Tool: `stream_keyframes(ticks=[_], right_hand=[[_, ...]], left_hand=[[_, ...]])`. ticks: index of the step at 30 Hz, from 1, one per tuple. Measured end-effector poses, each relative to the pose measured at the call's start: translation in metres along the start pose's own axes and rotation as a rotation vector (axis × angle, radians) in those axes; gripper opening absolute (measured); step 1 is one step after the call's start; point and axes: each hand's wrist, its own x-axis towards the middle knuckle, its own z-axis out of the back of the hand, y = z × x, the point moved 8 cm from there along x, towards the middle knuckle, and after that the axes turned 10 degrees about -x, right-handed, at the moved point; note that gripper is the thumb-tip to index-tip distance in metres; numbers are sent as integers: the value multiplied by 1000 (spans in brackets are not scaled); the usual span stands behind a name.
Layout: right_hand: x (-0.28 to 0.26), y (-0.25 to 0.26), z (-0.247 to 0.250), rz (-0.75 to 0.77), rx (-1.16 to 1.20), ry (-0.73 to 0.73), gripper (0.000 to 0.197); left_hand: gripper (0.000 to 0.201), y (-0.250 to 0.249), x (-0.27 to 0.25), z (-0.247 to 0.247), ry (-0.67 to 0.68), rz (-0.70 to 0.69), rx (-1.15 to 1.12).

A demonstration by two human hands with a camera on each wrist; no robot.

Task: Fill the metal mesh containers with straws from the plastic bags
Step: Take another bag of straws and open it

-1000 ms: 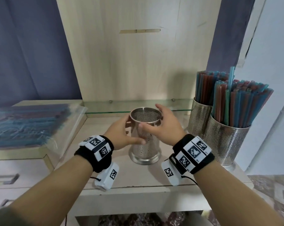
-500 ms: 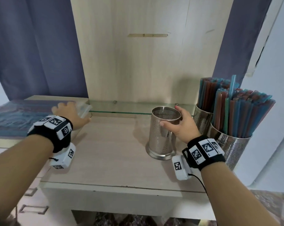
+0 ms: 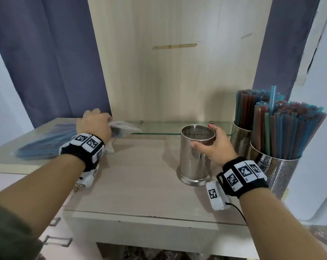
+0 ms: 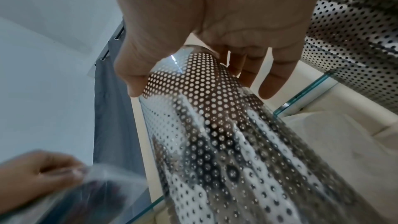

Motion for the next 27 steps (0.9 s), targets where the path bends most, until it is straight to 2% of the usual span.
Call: stream_keyframes(ticks=[3, 7, 11, 14, 19, 24, 27], right_hand=[[1, -1, 0, 7, -25, -28, 103], [0, 2, 1, 12, -34, -45, 104], [0, 1, 2, -1, -20, -32, 106], [0, 1, 2, -10, -26, -21, 106], [-2, 6, 4, -16, -94, -7, 110], [-4, 9, 6, -35, -131, -18, 104], [-5, 11, 6, -43, -137, -18, 103]], left_hand=[[21, -40, 0, 27, -114, -95, -317], [19, -78, 9, 67, -219, -162, -506], [13, -82, 34, 100, -314, -61, -736], [10, -85, 39, 93, -277, 25, -795], [16, -91, 15, 39, -141, 121, -792], [21, -82, 16, 53, -245, 165, -936], [19, -84, 16, 60, -228, 170, -951]])
